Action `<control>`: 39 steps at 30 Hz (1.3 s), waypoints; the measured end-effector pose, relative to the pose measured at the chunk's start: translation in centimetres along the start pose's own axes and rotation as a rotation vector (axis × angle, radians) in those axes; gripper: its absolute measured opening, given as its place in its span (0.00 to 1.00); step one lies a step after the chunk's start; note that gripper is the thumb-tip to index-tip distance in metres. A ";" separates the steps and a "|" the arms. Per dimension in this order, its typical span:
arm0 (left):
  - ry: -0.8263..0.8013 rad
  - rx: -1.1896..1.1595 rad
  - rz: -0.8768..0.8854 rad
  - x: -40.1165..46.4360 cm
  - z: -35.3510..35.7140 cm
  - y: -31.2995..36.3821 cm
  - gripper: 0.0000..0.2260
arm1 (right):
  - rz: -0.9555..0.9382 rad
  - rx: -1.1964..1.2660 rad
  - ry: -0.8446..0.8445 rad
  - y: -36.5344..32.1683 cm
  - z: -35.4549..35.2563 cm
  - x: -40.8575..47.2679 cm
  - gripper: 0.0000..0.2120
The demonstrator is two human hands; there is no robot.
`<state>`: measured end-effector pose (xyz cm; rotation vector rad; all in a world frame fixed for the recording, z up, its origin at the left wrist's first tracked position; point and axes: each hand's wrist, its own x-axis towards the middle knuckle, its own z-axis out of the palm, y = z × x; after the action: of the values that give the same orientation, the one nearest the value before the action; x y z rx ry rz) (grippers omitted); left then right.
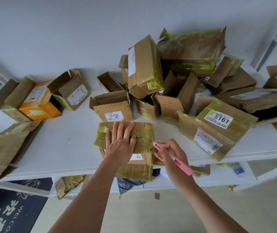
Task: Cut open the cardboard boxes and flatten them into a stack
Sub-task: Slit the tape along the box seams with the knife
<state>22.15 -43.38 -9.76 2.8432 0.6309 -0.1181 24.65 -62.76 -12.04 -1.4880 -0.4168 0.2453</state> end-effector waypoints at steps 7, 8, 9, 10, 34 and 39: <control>-0.075 0.002 -0.007 0.2 -1.3 0.4 0.23 | 0.032 0.017 -0.104 -1.5 -2.2 -0.4 0.05; -0.091 -0.003 -0.015 0.5 -1.8 0.6 0.23 | 0.030 0.032 -0.070 -1.8 -2.6 -0.3 0.04; -0.103 0.009 -0.027 0.7 -2.5 0.9 0.23 | 0.016 0.040 -0.035 -2.1 -3.0 -0.2 0.03; -0.107 0.042 -0.043 0.9 -3.2 1.2 0.24 | 0.001 0.042 -0.005 -2.4 -3.3 -0.1 0.02; 0.111 -0.484 -0.503 -0.1 -3.7 0.7 0.19 | -0.126 -0.011 0.197 -3.4 0.8 0.2 0.10; 0.164 -0.589 -0.584 -1.5 -4.0 0.7 0.16 | -0.138 -0.057 0.304 -2.8 2.4 -0.5 0.05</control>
<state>21.25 -43.68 -5.58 2.0545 1.2713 0.1812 22.93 -61.03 -9.28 -1.5163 -0.2806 -0.1032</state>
